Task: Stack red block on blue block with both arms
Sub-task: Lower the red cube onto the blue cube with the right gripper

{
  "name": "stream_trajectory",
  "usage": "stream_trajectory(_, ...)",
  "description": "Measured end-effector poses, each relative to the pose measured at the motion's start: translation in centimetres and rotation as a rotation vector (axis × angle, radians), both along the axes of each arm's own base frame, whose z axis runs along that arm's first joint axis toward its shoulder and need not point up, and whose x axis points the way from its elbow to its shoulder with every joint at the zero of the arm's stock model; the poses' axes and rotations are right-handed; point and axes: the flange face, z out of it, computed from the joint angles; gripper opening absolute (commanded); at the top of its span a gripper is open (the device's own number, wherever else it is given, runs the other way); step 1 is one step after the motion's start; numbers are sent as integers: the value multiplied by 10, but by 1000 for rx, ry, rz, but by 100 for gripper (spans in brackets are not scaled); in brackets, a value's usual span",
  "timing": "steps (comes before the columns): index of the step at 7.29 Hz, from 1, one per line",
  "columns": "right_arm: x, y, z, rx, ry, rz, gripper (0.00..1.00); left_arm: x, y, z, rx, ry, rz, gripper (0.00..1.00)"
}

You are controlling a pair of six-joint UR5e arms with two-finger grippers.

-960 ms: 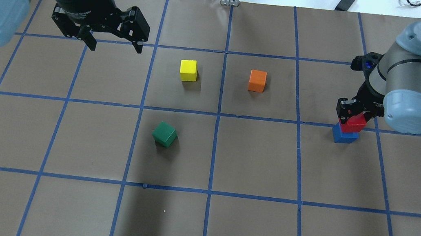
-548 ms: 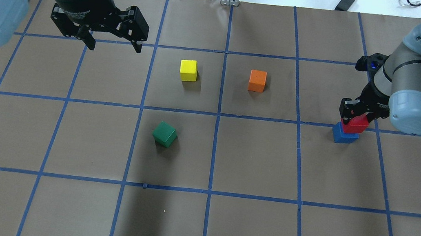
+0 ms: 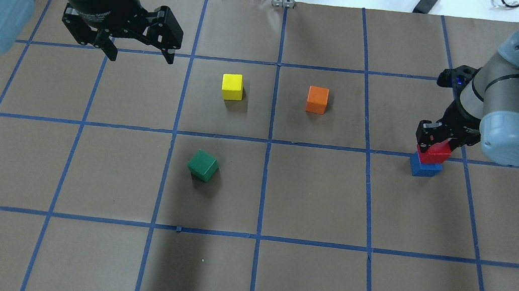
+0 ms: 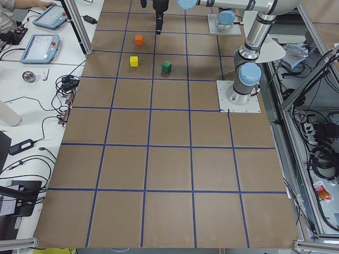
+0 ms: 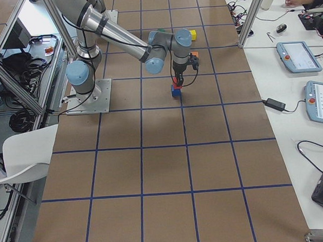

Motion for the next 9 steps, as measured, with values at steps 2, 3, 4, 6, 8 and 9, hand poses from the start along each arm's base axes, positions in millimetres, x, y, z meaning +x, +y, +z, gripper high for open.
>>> stream_trajectory(2,-1,2,-2,7,6,0,0,0,0,0,0,1,-1,100)
stream_trajectory(3,-2,3,-3,10,7,-2,0,0,0,-1,1,1,-1,100)
stream_trajectory(4,-2,4,-3,13,9,-3,4,0,0,-1,2,1,-1,100)
stream_trajectory(6,-2,5,-5,16,8,-3,71,0,1,-2,4,1,-1,100)
stream_trajectory(8,-2,5,-6,15,8,-4,100,0,0,-2,4,2,-1,100)
stream_trajectory(9,-2,5,-6,14,9,-4,100,0,0,-2,4,2,-1,100)
